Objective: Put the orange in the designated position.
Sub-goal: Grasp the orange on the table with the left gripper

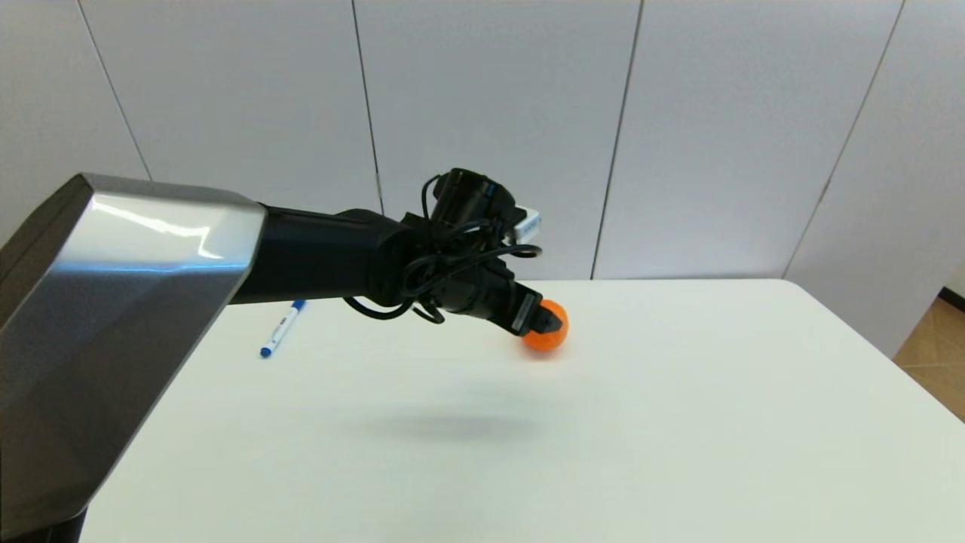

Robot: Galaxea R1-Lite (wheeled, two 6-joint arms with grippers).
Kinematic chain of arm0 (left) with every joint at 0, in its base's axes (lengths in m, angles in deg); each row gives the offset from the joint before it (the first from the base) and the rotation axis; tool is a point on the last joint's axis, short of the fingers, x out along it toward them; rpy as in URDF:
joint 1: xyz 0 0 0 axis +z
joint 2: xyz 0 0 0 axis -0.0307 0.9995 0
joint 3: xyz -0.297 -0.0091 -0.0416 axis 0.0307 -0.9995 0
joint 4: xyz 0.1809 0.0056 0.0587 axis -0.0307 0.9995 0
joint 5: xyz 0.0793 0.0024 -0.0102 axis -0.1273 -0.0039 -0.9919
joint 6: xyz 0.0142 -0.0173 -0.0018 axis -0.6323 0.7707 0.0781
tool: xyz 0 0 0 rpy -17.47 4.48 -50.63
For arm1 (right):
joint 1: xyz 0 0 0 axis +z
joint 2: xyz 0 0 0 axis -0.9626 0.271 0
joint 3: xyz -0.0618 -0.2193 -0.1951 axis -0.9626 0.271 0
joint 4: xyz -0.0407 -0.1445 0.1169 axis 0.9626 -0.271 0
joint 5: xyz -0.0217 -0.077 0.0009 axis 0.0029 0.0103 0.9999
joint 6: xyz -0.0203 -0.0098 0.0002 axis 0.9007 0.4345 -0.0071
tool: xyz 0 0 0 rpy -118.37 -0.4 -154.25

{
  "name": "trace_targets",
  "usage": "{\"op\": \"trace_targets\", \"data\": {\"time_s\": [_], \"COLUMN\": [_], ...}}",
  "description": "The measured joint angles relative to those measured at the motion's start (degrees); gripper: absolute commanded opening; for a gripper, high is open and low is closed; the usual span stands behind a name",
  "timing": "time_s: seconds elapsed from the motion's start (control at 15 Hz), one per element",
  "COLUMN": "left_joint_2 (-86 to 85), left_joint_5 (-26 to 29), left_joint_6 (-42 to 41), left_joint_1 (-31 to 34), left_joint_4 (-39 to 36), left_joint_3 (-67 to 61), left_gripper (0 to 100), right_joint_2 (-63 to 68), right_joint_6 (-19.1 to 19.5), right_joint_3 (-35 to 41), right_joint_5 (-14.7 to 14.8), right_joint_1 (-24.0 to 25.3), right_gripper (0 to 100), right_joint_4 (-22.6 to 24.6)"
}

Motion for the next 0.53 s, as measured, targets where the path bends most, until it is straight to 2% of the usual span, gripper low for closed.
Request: {"op": "trace_targets", "data": {"time_s": [0.4, 0.53], "left_joint_2": [7.2, 10.0], "left_joint_5": [-0.1, -0.1], "left_joint_6": [-0.4, -0.5], "left_joint_1": [0.0, 0.0], "left_joint_4": [7.4, 7.6], "left_joint_3": [12.3, 13.8], "left_gripper": [100, 100], "right_joint_2": [0.0, 0.0], "right_joint_6": [0.0, 0.0], "right_joint_3": [0.0, 0.0], "right_joint_5": [0.0, 0.0], "right_joint_1": [0.0, 0.0], "right_gripper": [100, 100], "right_joint_4": [0.0, 0.0]}}
